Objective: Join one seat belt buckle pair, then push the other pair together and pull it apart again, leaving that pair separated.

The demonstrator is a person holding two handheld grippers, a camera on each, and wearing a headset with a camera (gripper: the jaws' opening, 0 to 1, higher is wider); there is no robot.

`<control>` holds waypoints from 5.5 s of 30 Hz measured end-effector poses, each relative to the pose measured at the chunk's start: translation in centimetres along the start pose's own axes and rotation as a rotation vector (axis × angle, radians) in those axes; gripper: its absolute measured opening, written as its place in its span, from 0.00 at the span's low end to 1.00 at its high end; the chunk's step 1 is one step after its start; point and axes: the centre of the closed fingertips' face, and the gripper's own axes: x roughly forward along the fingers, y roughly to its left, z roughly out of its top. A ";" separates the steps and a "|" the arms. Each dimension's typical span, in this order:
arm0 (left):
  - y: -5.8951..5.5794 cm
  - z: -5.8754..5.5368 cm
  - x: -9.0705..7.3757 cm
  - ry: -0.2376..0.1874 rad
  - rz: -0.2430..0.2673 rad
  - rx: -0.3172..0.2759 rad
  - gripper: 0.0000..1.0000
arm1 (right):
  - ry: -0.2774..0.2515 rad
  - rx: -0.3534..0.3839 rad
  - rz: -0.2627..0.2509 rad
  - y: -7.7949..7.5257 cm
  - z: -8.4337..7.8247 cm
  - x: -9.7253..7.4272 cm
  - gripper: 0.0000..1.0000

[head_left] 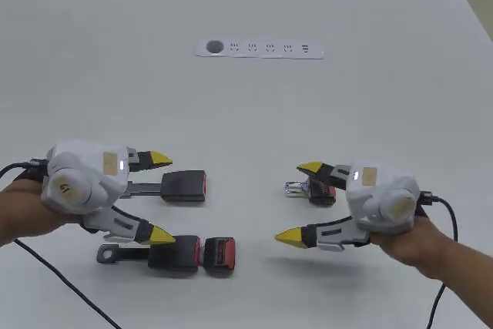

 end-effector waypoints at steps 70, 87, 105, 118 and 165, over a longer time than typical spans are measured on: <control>2.5 -3.4 4.2 0.075 -0.135 -0.011 0.35 | 0.090 -0.062 0.154 -3.6 -5.7 -1.0 0.36; 2.6 -3.3 3.9 0.090 -0.138 -0.027 0.35 | 0.035 -0.034 0.154 -2.8 -3.9 1.0 0.36; 2.9 -3.3 3.9 0.112 -0.137 -0.030 0.35 | 0.008 -0.015 0.165 -1.2 -1.2 4.7 0.36; 3.0 -3.3 4.0 0.134 -0.139 -0.022 0.35 | -0.006 -0.010 0.187 -0.1 1.3 8.3 0.36; 2.7 -3.4 4.1 0.189 -0.153 0.057 0.33 | 0.119 -0.098 0.197 2.0 4.0 13.3 0.34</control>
